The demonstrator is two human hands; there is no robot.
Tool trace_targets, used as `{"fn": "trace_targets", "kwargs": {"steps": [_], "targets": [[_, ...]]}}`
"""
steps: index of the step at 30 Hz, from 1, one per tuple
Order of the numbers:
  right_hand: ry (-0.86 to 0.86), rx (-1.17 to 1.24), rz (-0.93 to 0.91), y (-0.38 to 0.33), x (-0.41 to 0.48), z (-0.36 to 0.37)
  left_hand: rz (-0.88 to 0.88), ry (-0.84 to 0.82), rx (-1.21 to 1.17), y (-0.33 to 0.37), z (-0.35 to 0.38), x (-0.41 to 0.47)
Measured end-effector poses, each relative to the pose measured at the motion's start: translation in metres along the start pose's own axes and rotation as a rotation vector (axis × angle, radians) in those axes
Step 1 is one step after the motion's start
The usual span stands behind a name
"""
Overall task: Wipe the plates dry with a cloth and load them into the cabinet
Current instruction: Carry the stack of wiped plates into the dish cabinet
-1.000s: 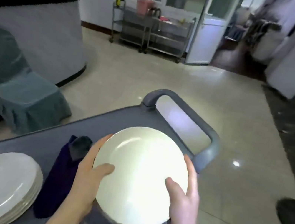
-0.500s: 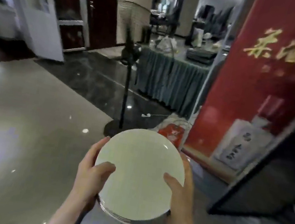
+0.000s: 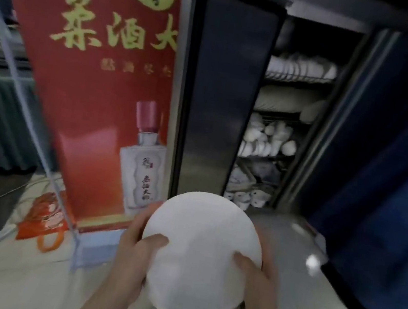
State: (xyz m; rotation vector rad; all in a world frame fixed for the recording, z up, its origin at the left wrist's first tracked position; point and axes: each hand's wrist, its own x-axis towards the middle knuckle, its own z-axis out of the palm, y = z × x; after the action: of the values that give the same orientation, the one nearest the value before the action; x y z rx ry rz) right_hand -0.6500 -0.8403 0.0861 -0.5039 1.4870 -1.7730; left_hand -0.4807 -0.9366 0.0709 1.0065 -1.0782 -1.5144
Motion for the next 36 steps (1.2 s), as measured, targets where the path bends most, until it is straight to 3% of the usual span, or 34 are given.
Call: {"fn": "trace_targets", "kwargs": {"steps": [9,22,36], "targets": [[0.248,0.026,-0.016,-0.025,0.17,-0.047,-0.14,-0.174,0.041,-0.035,0.146,0.161],[0.189,0.015,-0.048,-0.112,0.467,-0.126,-0.063,-0.166,0.048,-0.06,0.382,0.358],[0.178,-0.106,-0.06,-0.158,0.79,-0.145,-0.064,-0.094,0.001,-0.127,0.557,0.625]]}}
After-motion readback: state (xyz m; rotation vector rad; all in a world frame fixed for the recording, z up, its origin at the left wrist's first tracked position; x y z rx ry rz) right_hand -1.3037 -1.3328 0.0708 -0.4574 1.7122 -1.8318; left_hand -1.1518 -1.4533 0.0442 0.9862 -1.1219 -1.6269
